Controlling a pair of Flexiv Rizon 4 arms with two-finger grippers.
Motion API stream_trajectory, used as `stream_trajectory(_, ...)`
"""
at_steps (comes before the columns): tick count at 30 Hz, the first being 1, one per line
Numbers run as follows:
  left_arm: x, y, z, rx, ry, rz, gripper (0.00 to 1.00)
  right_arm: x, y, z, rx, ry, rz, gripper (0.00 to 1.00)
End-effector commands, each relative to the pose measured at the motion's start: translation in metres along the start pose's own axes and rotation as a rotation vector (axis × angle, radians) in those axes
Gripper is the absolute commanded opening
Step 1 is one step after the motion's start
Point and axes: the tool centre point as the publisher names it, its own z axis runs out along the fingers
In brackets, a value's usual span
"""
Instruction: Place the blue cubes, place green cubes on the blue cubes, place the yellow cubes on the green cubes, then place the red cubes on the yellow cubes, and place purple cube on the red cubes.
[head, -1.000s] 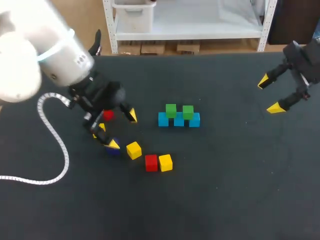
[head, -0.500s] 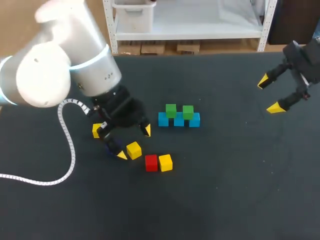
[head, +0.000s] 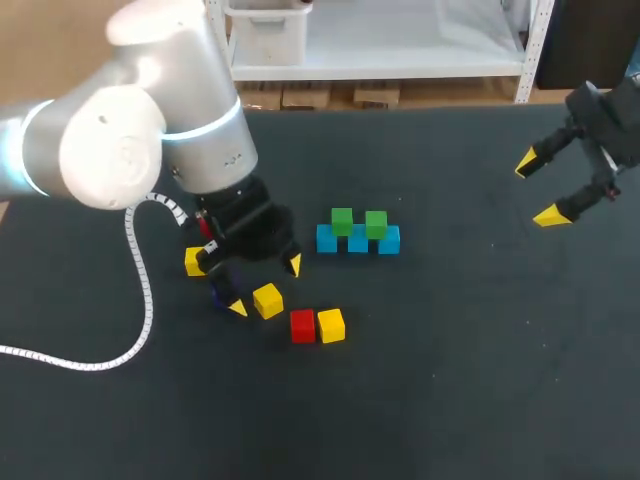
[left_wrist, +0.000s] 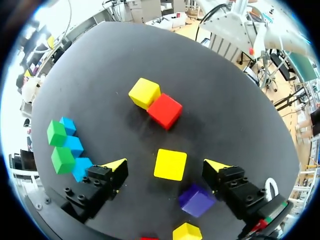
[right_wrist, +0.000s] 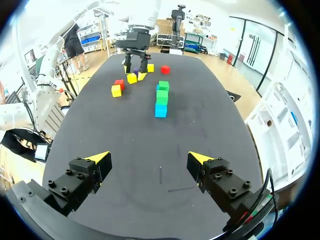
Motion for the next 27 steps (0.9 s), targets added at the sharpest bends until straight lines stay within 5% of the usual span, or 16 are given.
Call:
stream_trajectory(1,0.004,0.002,0.0,0.014,0.006,0.007,0.48,0.0,-0.001,0.0,-0.001,-0.002,-0.001,1.0)
stream_trajectory(12,0.006,0.0,0.005,0.024,0.019,0.013,0.42,0.0,-0.001,0.0,-0.001,-0.002,-0.001,1.0)
stream_trajectory(17,0.004,-0.001,0.006,0.011,0.012,-0.001,0.0,0.0,-0.001,0.0,-0.001,-0.002,-0.001,1.0)
stream_trajectory(27,-0.009,0.004,-0.024,-0.097,-0.033,-0.154,0.0,0.0,-0.001,0.0,-0.001,-0.002,-0.001,1.0)
